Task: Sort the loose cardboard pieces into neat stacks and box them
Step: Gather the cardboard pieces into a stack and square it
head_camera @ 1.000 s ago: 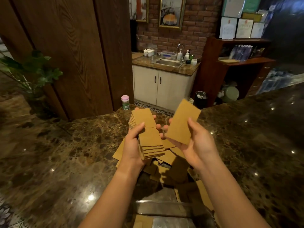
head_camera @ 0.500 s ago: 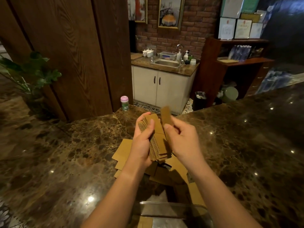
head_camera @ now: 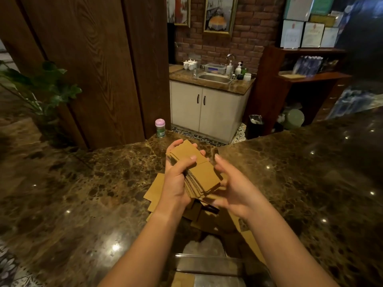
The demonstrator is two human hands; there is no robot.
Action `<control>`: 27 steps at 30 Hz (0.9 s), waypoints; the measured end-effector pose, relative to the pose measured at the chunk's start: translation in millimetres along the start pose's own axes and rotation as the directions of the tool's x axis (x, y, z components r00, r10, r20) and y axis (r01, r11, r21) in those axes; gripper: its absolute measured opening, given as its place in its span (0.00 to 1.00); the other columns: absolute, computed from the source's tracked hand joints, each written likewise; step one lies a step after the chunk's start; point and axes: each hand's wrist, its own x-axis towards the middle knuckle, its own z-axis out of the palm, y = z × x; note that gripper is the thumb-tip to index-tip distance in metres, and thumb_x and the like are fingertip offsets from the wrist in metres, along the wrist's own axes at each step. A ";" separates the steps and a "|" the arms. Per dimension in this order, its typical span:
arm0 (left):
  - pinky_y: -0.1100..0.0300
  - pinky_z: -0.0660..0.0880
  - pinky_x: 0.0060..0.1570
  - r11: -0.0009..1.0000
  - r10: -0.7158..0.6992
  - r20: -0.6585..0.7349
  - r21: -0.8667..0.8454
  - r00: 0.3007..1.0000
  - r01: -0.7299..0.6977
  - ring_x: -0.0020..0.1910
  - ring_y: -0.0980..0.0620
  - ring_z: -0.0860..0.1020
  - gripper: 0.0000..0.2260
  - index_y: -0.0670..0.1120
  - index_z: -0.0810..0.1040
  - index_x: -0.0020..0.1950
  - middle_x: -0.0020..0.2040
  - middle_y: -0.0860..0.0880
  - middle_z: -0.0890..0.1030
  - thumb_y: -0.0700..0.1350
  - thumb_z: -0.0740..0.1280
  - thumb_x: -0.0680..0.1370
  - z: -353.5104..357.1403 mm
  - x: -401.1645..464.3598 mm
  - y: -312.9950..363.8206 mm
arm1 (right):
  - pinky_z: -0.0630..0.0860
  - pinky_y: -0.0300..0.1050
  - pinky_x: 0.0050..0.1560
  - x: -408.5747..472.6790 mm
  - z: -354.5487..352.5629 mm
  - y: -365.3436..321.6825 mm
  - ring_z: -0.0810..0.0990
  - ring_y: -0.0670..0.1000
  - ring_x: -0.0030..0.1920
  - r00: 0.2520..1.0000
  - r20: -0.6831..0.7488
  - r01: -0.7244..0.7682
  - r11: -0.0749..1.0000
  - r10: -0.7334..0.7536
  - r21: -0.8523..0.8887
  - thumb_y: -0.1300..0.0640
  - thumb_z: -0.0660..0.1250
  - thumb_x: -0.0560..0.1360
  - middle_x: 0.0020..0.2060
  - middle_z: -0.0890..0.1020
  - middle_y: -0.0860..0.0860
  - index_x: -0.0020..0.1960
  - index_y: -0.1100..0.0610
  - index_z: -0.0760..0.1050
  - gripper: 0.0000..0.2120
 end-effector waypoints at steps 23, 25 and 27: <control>0.54 0.78 0.46 0.562 -0.108 -0.505 0.679 0.856 0.472 0.47 0.47 0.80 0.08 0.43 0.79 0.50 0.52 0.41 0.82 0.42 0.61 0.82 -68.1 21.9 -81.2 | 0.79 0.42 0.55 95.6 -70.4 88.4 0.78 0.46 0.58 0.923 -0.003 0.322 0.777 -0.385 -0.542 0.57 0.69 0.79 0.61 0.76 0.51 0.63 0.46 0.71 0.15; 0.60 0.76 0.42 0.622 -0.082 -0.505 0.648 0.859 0.440 0.44 0.51 0.79 0.09 0.45 0.80 0.48 0.48 0.45 0.82 0.43 0.61 0.82 -67.6 20.6 -83.9 | 0.76 0.32 0.44 96.6 -65.4 91.4 0.80 0.39 0.51 0.926 -0.080 0.303 0.853 -0.369 -0.425 0.48 0.64 0.81 0.57 0.78 0.49 0.63 0.46 0.71 0.11; 0.59 0.76 0.42 0.661 -0.057 -0.508 0.626 0.860 0.413 0.42 0.52 0.79 0.10 0.47 0.79 0.45 0.44 0.48 0.81 0.46 0.61 0.83 -64.8 19.5 -83.3 | 0.75 0.30 0.41 101.2 -61.7 91.3 0.81 0.37 0.46 0.909 -0.143 0.315 0.871 -0.391 -0.377 0.45 0.60 0.83 0.54 0.79 0.48 0.63 0.48 0.70 0.12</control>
